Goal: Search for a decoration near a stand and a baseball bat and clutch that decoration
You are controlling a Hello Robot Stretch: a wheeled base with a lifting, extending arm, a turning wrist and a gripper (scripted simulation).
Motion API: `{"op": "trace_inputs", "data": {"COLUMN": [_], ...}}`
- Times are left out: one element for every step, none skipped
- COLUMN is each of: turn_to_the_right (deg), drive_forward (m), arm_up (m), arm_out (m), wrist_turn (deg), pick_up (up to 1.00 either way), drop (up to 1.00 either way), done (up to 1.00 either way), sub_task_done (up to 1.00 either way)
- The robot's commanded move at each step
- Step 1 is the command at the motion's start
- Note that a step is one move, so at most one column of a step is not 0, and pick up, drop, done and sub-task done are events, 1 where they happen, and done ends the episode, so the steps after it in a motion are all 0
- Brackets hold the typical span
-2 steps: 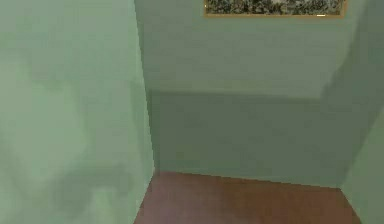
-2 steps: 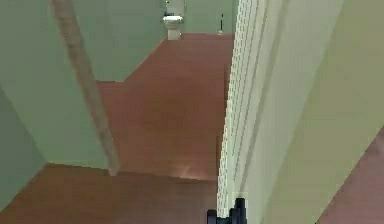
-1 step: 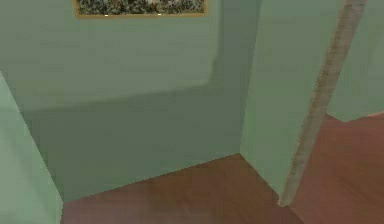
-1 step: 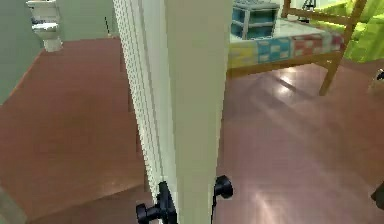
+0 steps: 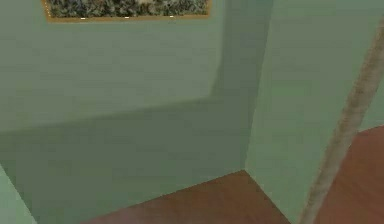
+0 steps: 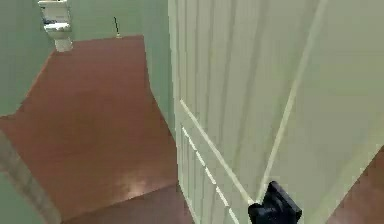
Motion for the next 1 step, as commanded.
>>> {"op": "trace_inputs", "data": {"turn_to_the_right": [45.0], "drive_forward": [0.00], "arm_up": [0.00], "arm_out": [0.00], "wrist_turn": [0.0], "pick_up": [0.00], "drop": [0.00], "done": [0.00], "sub_task_done": [0.00]}}
